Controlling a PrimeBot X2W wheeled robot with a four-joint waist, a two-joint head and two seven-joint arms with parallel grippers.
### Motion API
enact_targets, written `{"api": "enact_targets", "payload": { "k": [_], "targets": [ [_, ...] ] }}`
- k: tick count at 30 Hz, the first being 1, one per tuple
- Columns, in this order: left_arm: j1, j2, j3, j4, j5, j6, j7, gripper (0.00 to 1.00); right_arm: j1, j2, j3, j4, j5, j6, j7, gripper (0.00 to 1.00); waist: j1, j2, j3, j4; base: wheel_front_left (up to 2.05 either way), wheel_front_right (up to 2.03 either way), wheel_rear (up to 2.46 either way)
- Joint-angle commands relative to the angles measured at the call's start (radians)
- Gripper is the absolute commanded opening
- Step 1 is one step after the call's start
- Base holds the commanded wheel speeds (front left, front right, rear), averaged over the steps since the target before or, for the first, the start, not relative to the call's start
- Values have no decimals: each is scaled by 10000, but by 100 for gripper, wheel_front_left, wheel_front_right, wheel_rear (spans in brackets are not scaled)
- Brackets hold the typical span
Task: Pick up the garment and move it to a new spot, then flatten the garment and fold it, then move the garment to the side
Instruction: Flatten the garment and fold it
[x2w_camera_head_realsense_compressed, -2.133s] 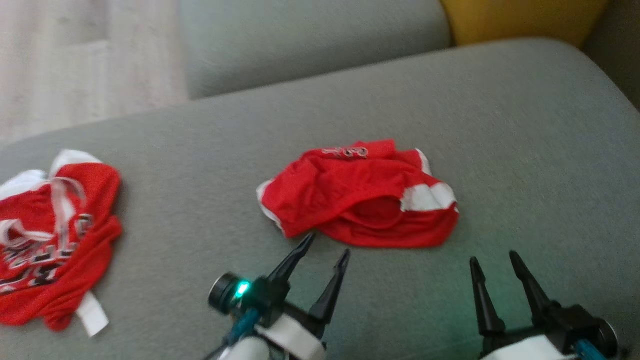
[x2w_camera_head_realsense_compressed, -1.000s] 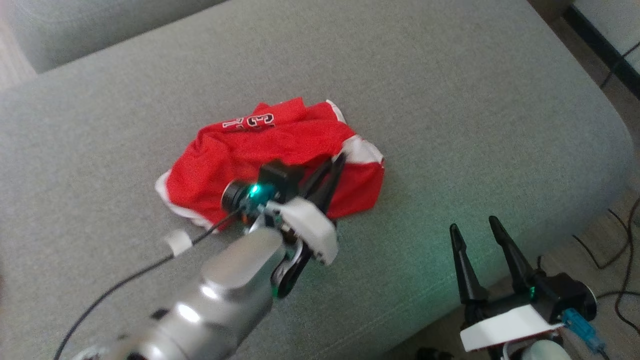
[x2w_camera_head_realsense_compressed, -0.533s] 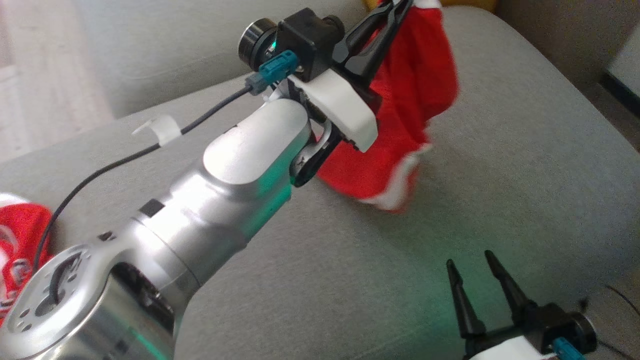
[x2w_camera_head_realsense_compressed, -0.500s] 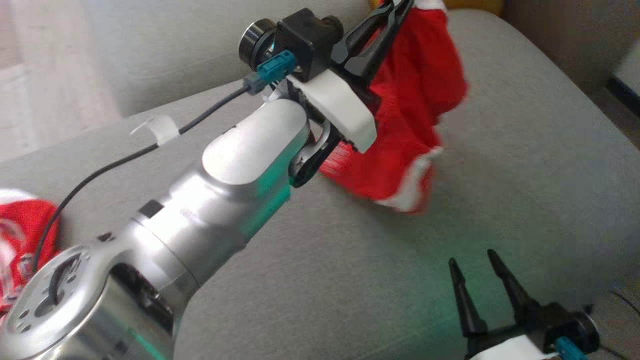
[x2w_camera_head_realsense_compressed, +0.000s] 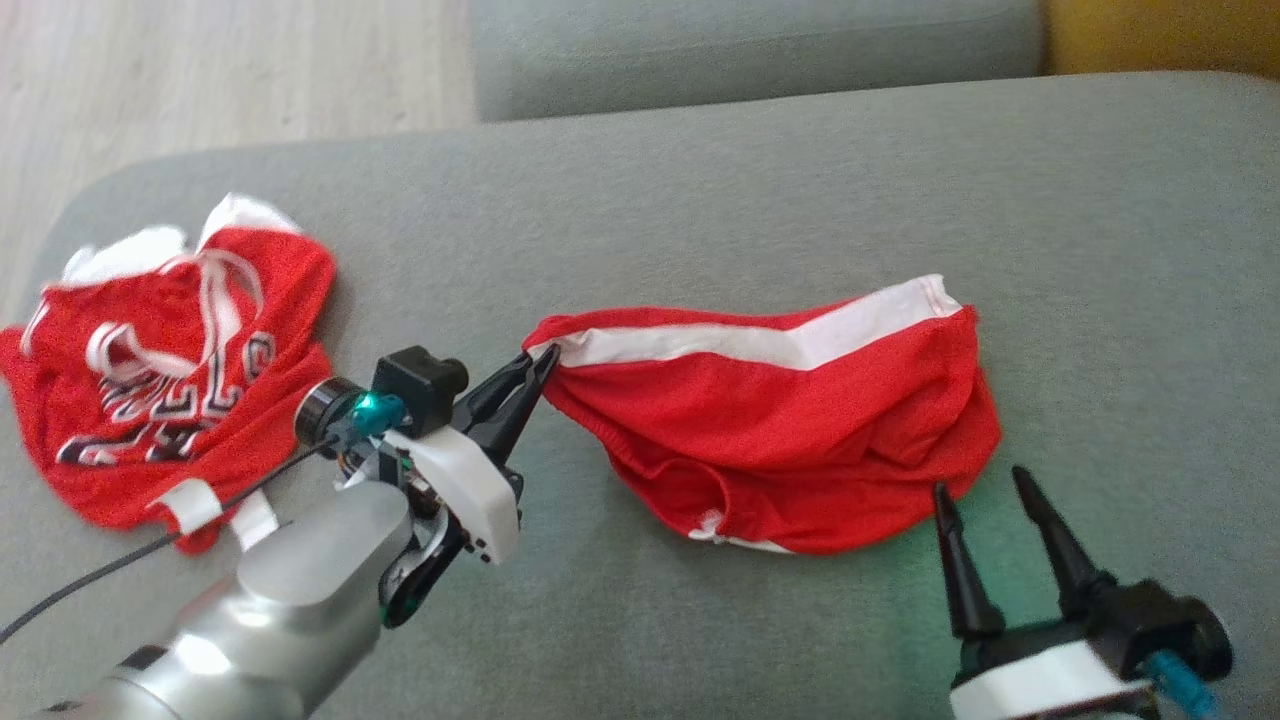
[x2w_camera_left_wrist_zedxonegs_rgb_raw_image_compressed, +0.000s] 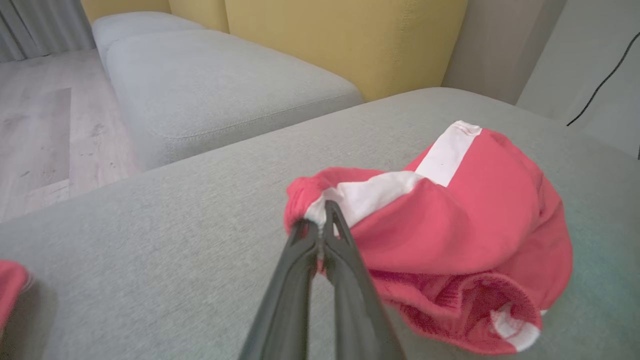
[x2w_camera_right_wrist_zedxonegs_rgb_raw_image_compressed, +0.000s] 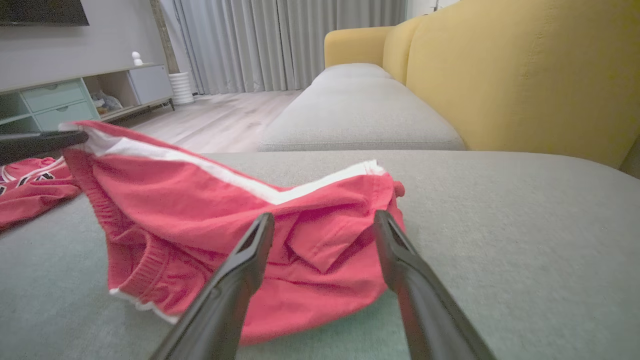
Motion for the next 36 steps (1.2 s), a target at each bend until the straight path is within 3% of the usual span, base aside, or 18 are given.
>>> {"api": "enact_targets", "payload": {
  "k": [1,6,9,12,17,23,28,29,30,31,36],
  "targets": [
    [-684,270,332,-345,11,90,-137,0,-485,-81,119,-318,122,67,-38,100,1,0,382,486,0,0,0],
    [-460,621,371,-655,14,153,-235,0,-1391,-471,-160,144,995,67,-38,100,1,0,572,740,0,0,0],
    [-479,651,366,-932,24,230,-212,0,-2715,-1343,114,1258,1857,67,-38,100,1,0,743,871,0,0,0],
    [-523,673,321,-1162,63,266,-145,0,-4035,-2287,834,2563,2347,67,172,100,1,0,895,951,0,0,0],
    [-671,740,267,-1527,169,348,-50,0,-6224,-3316,2183,4356,2584,67,1558,100,1,0,1193,1127,0,0,0],
    [-778,720,195,-1746,283,419,-11,0,-7445,-3711,3779,5700,3829,67,3240,100,1,0,1409,1375,0,0,0],
    [-771,750,142,-1869,344,494,-8,0,-8075,-4065,5072,6095,5140,67,4256,100,1,0,1529,1545,0,0,0],
    [-768,751,142,-1884,339,509,-6,0,-8162,-4157,5287,6112,5317,67,4272,93,1,0,1546,1569,0,0,0],
    [-761,752,140,-1898,337,523,-10,0,-8258,-4258,5504,6095,5435,67,4183,35,1,0,1557,1590,0,0,0],
    [-749,762,139,-1908,335,535,-17,0,-8355,-4344,5663,6112,5531,67,4048,0,1,0,1560,1599,0,0,0],
    [-836,851,241,-1946,391,627,-126,0,-8854,-4597,6418,6197,5829,67,3273,0,1,0,1513,1495,0,0,0]
  ]
}}
